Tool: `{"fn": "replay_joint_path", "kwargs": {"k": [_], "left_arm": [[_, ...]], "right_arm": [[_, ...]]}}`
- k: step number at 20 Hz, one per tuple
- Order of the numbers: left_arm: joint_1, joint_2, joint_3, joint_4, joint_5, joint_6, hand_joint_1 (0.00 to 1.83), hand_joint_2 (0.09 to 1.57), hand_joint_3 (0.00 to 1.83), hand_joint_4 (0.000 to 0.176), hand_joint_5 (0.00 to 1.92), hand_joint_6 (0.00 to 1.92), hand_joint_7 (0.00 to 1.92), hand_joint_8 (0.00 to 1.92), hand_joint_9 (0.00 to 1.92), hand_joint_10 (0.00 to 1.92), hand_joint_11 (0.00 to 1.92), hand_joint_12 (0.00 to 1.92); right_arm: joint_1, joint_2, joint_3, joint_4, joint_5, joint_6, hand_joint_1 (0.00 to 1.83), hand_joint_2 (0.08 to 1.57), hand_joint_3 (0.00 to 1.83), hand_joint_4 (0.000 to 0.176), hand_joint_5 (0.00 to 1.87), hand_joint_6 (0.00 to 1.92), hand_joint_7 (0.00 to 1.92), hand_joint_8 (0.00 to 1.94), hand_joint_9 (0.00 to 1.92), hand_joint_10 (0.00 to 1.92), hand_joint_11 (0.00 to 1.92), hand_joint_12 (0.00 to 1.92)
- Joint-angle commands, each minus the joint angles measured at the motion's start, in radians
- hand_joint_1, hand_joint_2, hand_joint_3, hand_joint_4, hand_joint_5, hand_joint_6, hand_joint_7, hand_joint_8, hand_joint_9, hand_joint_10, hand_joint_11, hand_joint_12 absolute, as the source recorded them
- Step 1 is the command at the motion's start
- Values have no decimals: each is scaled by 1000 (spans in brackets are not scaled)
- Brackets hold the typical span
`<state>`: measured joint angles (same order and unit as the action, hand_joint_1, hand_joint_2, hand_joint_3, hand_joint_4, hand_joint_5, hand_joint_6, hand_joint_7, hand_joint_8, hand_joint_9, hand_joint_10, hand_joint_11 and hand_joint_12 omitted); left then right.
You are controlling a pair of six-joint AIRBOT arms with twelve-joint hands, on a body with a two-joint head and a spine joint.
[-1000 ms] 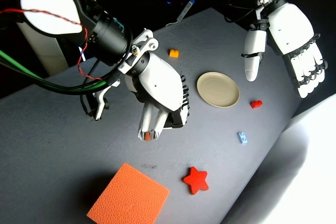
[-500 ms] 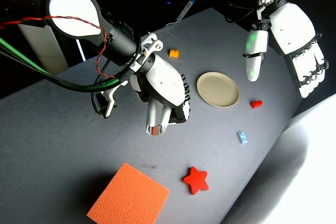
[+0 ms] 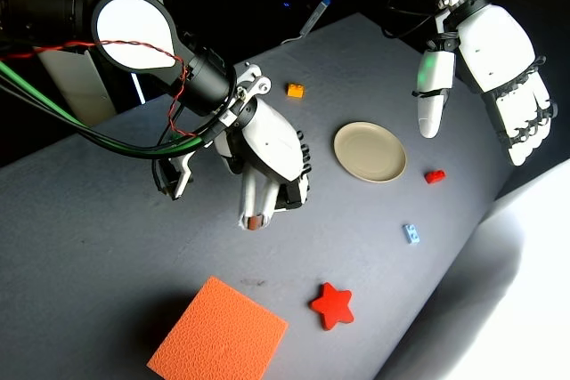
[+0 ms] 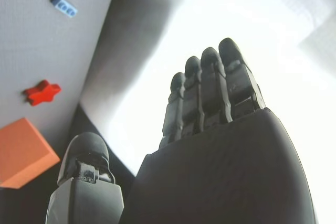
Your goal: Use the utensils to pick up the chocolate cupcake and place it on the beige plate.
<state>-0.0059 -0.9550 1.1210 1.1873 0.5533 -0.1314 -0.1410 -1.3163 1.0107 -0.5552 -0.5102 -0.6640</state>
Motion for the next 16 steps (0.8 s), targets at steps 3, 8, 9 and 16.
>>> {"fn": "replay_joint_path", "kwargs": {"k": [3, 8, 9, 16], "left_arm": [[-12, 9, 5, 57, -16, 2, 0, 1152, 0, 0, 123, 0, 170, 0, 167, 1, 0, 368], [-12, 9, 4, 57, -16, 2, 0, 1154, 1, 0, 113, 0, 152, 0, 155, 0, 0, 374], [-12, 8, 5, 57, -16, 2, 0, 1154, 1, 0, 103, 2, 143, 1, 146, 2, 0, 336], [-12, 8, 4, 57, -17, 2, 0, 1155, 0, 0, 115, 1, 162, 5, 168, 5, 0, 334]], "right_arm": [[-4, -10, -5, -69, 78, 23, 1087, 1235, 0, 0, 727, 1358, 439, 1513, 452, 1626, 509, 1742], [-27, -27, -5, -166, 84, 76, 1080, 1242, 0, 0, 720, 1374, 426, 1559, 439, 1681, 525, 1777], [-32, -29, -5, -178, 84, 79, 1082, 1239, 0, 0, 725, 1367, 429, 1559, 451, 1680, 548, 1768], [-53, -38, -5, -186, 100, 81, 1082, 1236, 3, 0, 730, 1354, 427, 1487, 430, 1612, 489, 1718]]}}
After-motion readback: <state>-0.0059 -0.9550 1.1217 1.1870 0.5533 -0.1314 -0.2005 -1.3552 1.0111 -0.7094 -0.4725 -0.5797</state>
